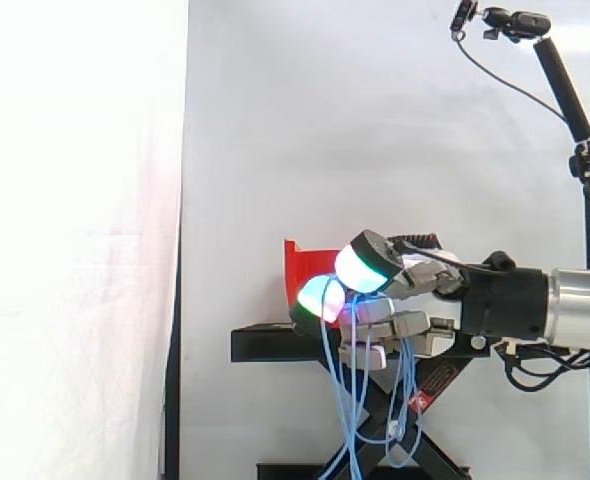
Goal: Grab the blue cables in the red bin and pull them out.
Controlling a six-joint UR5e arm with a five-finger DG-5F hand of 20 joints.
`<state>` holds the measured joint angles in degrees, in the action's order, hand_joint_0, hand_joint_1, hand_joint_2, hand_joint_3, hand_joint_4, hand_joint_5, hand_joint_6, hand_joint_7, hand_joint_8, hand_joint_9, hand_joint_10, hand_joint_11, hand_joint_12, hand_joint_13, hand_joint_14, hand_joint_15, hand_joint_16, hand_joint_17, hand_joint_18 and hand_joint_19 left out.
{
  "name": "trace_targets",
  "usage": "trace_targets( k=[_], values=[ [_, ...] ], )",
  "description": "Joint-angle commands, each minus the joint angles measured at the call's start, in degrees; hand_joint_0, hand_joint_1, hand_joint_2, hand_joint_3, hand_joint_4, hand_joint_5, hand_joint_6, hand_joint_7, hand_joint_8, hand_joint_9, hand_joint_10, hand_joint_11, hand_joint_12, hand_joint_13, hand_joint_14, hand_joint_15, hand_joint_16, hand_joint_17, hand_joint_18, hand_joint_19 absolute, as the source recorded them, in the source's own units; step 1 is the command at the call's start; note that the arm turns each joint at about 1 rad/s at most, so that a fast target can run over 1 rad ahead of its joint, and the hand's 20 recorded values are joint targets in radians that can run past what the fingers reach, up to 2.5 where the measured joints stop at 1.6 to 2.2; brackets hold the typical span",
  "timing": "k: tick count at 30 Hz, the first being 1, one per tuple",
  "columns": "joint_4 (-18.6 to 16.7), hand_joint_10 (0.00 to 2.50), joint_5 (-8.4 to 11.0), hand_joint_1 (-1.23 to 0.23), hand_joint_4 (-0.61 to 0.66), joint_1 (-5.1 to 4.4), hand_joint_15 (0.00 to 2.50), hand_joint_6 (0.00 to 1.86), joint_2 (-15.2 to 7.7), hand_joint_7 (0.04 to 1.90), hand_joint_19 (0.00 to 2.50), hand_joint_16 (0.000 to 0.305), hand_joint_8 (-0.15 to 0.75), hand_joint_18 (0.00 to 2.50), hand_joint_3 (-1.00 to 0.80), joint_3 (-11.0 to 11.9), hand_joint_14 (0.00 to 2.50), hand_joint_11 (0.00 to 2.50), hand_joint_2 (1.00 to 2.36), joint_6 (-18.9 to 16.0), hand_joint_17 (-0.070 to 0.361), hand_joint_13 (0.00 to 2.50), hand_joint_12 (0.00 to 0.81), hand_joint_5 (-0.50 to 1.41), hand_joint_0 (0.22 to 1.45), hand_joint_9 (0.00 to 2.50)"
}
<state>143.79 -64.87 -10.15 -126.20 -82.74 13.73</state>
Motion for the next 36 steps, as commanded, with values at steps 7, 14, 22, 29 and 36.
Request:
trace_targets(
  k=[7, 14, 22, 29, 36],
  values=[
    [1.67, 0.01, 0.00, -0.92, 0.27, -0.13, 0.48, 0.06, -0.01, 0.86, 1.28, 0.047, 0.367, 1.07, -1.00, -0.05, 2.50, 1.90, 1.00, -0.85, 0.105, 1.14, 0.310, 1.02, 0.71, 1.56],
    [1.76, 0.01, -0.09, -0.91, 0.29, -0.22, 0.46, 0.05, -0.01, 0.87, 1.17, 0.050, 0.385, 1.07, -1.00, -0.05, 2.50, 1.89, 1.00, -0.85, 0.113, 1.16, 0.327, 1.03, 0.67, 1.58],
    [1.76, 0.01, -0.09, -0.91, 0.30, -0.22, 0.43, 0.03, -0.01, 0.88, 1.04, 0.055, 0.400, 1.11, -1.00, -0.05, 2.50, 1.89, 1.00, -0.85, 0.125, 1.19, 0.336, 1.05, 0.62, 1.64],
    [1.76, 0.01, -0.09, -0.89, 0.32, -0.22, 0.43, 0.00, -0.01, 0.89, 0.98, 0.059, 0.425, 1.15, -1.00, -0.05, 2.50, 1.89, 1.00, -0.85, 0.134, 1.22, 0.349, 1.07, 0.58, 1.67],
    [1.76, 0.01, 0.00, -0.88, 0.34, -0.22, 0.43, 0.00, -0.01, 0.87, 0.94, 0.062, 0.426, 1.18, -1.00, 0.03, 2.50, 1.88, 1.00, -0.85, 0.141, 1.24, 0.356, 1.08, 0.56, 1.70]
  ],
)
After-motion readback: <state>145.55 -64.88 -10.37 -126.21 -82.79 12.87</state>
